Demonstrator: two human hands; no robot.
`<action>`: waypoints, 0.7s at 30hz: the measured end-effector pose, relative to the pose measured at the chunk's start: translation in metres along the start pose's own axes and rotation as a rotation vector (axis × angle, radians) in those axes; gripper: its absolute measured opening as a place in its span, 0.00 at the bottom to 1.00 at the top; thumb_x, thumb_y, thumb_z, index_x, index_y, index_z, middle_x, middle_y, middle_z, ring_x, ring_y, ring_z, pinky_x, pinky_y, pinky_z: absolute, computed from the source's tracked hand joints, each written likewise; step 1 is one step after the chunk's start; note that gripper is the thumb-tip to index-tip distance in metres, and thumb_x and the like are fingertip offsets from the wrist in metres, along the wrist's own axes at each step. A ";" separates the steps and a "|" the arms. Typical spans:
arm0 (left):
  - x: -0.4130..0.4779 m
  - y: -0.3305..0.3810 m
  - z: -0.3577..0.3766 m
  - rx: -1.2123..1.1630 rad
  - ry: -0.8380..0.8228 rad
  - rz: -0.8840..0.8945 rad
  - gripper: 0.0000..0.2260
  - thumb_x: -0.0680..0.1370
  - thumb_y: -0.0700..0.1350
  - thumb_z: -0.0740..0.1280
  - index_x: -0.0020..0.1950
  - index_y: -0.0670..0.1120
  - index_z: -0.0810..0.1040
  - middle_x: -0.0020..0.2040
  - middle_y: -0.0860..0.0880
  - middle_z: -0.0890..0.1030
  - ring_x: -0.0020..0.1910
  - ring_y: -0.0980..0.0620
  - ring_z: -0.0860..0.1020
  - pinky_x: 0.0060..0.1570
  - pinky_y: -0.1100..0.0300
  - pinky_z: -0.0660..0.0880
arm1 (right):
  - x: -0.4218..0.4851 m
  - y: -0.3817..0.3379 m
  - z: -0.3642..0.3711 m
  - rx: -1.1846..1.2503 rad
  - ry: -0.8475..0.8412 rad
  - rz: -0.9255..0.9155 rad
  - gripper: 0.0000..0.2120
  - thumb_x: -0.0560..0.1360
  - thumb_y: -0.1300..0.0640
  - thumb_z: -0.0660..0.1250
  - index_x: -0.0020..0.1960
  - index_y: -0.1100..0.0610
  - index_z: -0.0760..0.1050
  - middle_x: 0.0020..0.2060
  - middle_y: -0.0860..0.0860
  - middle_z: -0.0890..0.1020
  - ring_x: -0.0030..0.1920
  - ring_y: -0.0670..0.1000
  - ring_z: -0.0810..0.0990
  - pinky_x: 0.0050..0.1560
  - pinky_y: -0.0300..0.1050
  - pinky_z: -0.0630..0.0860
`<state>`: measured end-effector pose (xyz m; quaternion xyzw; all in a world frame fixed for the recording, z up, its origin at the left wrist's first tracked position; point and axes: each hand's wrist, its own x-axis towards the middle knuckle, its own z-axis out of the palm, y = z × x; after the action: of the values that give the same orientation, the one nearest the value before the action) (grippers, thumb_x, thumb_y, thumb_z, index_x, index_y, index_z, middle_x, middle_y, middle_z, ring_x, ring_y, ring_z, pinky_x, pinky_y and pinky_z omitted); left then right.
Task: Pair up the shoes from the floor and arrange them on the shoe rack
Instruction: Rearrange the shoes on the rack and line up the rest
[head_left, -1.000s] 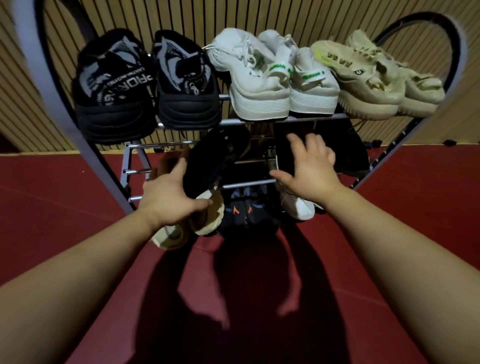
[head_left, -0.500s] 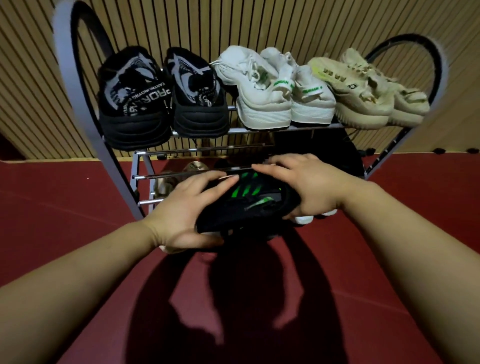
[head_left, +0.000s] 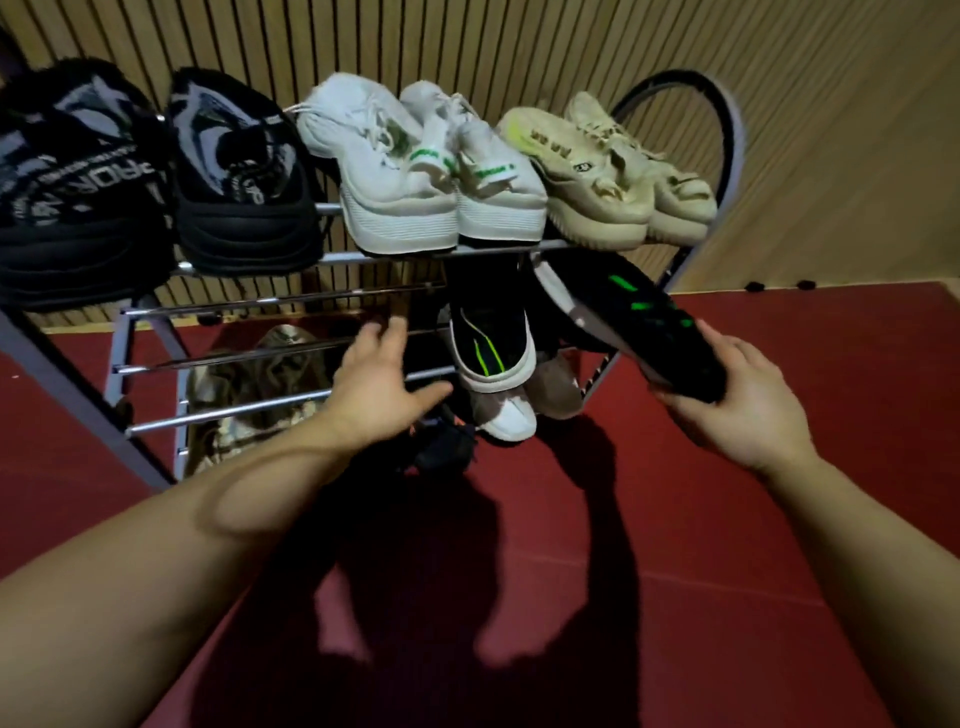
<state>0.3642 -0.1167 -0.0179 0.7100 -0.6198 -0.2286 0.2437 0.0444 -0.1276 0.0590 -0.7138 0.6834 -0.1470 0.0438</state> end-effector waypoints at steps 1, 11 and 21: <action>0.002 0.008 0.005 0.016 -0.045 0.001 0.46 0.71 0.59 0.71 0.78 0.46 0.47 0.74 0.35 0.55 0.74 0.39 0.55 0.73 0.52 0.55 | 0.006 -0.005 0.005 0.001 0.032 0.071 0.39 0.68 0.40 0.70 0.75 0.48 0.59 0.68 0.55 0.69 0.68 0.59 0.67 0.64 0.52 0.67; 0.022 0.067 0.046 -0.086 -0.124 -0.073 0.51 0.68 0.62 0.72 0.76 0.56 0.37 0.77 0.39 0.42 0.76 0.40 0.48 0.73 0.51 0.52 | 0.055 -0.061 0.075 0.039 -0.310 0.216 0.45 0.66 0.35 0.70 0.76 0.44 0.50 0.74 0.58 0.51 0.73 0.60 0.54 0.69 0.57 0.60; 0.029 0.075 0.055 -0.179 0.007 -0.103 0.41 0.72 0.55 0.71 0.77 0.52 0.50 0.75 0.38 0.47 0.73 0.38 0.56 0.70 0.54 0.58 | 0.033 -0.016 0.081 0.278 -0.201 -0.084 0.45 0.65 0.47 0.76 0.74 0.43 0.54 0.75 0.55 0.51 0.74 0.59 0.52 0.73 0.52 0.54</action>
<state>0.2762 -0.1576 -0.0140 0.7170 -0.5588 -0.2930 0.2964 0.0819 -0.1704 -0.0088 -0.7400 0.6181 -0.1697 0.2040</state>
